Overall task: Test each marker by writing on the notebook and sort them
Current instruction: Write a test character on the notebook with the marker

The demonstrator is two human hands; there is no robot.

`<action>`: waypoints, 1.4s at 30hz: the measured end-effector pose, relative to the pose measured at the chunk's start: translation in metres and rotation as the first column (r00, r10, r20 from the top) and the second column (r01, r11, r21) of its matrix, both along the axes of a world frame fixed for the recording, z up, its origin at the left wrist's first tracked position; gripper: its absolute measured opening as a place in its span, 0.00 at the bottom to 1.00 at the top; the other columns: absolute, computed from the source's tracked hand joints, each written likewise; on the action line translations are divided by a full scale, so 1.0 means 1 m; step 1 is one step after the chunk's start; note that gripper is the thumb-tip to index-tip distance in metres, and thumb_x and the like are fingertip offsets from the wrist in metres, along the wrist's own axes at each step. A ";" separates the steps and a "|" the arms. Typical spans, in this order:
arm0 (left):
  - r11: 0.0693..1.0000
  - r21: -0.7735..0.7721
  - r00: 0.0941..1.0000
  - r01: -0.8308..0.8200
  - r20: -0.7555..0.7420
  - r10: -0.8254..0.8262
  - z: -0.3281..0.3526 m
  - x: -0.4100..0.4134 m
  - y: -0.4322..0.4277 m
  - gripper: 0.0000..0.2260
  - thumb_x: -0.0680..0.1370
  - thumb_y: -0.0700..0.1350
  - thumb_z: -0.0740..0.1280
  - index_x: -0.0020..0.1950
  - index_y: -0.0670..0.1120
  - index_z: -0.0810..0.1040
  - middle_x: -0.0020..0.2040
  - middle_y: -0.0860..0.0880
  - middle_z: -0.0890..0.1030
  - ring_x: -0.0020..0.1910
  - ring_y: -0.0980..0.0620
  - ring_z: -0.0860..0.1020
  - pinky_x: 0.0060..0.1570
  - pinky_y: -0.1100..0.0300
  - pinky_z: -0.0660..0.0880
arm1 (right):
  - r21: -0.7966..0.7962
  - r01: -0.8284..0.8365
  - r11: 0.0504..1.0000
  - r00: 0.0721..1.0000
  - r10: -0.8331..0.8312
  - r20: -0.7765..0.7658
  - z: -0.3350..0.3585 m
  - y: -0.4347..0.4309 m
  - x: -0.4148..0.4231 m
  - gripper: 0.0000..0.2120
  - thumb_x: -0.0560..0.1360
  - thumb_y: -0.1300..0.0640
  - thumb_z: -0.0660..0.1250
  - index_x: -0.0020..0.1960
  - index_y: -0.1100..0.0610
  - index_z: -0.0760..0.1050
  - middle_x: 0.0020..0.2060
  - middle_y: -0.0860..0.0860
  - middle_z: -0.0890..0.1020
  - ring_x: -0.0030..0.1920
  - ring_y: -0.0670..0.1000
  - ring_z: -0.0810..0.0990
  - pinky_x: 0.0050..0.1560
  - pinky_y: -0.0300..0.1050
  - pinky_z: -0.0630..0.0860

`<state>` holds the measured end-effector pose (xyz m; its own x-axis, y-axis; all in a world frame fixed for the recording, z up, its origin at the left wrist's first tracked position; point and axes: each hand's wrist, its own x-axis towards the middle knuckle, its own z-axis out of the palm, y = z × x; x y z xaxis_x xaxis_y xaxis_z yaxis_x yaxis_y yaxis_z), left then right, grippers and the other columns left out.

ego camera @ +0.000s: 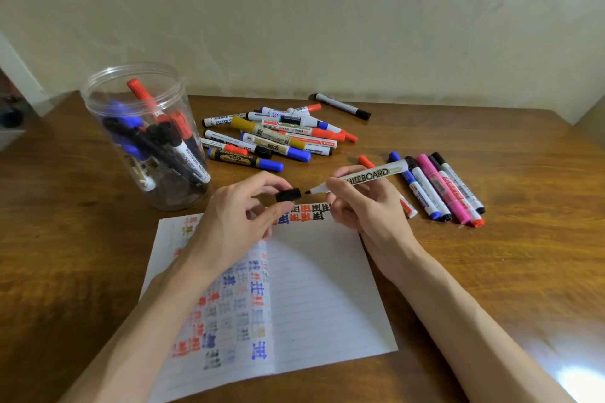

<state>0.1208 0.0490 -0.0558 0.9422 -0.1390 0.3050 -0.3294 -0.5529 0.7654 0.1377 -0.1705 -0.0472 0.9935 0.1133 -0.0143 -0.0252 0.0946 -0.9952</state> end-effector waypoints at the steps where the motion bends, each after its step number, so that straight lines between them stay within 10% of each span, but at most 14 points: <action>1: 1.000 -0.002 1.000 0.007 0.000 -0.007 0.000 0.000 0.000 0.15 0.76 0.50 0.72 0.61 0.50 0.81 0.54 0.57 0.83 0.36 0.55 0.84 0.36 0.60 0.83 | 0.013 -0.012 1.000 1.000 0.012 0.004 -0.001 0.000 0.000 0.05 0.80 0.57 0.73 0.53 0.57 0.81 0.37 0.55 0.82 0.33 0.49 0.77 0.34 0.41 0.71; 20: 0.999 -0.030 1.000 0.010 0.011 -0.009 0.007 -0.003 -0.001 0.14 0.78 0.50 0.68 0.62 0.49 0.81 0.44 0.61 0.82 0.41 0.55 0.83 0.39 0.62 0.82 | 0.006 -0.102 0.995 0.995 0.102 -0.010 0.008 -0.013 0.002 0.19 0.72 0.47 0.77 0.60 0.53 0.83 0.45 0.56 0.87 0.41 0.54 0.81 0.44 0.48 0.77; 29: 1.000 0.009 0.998 0.002 0.069 -0.003 0.008 -0.005 0.004 0.19 0.76 0.58 0.65 0.62 0.50 0.83 0.44 0.62 0.82 0.45 0.57 0.83 0.43 0.64 0.82 | -0.341 -0.141 0.929 0.975 0.190 0.113 0.017 -0.036 0.003 0.10 0.75 0.55 0.76 0.54 0.57 0.86 0.43 0.52 0.89 0.38 0.48 0.85 0.37 0.40 0.81; 42: 0.995 -0.077 0.997 -0.057 0.041 0.060 0.005 -0.007 0.001 0.10 0.78 0.43 0.71 0.58 0.54 0.81 0.43 0.57 0.85 0.42 0.61 0.85 0.42 0.67 0.81 | -0.339 -0.078 0.938 0.961 0.161 0.226 0.005 -0.024 0.001 0.07 0.75 0.53 0.74 0.52 0.53 0.85 0.41 0.51 0.89 0.39 0.50 0.87 0.43 0.42 0.84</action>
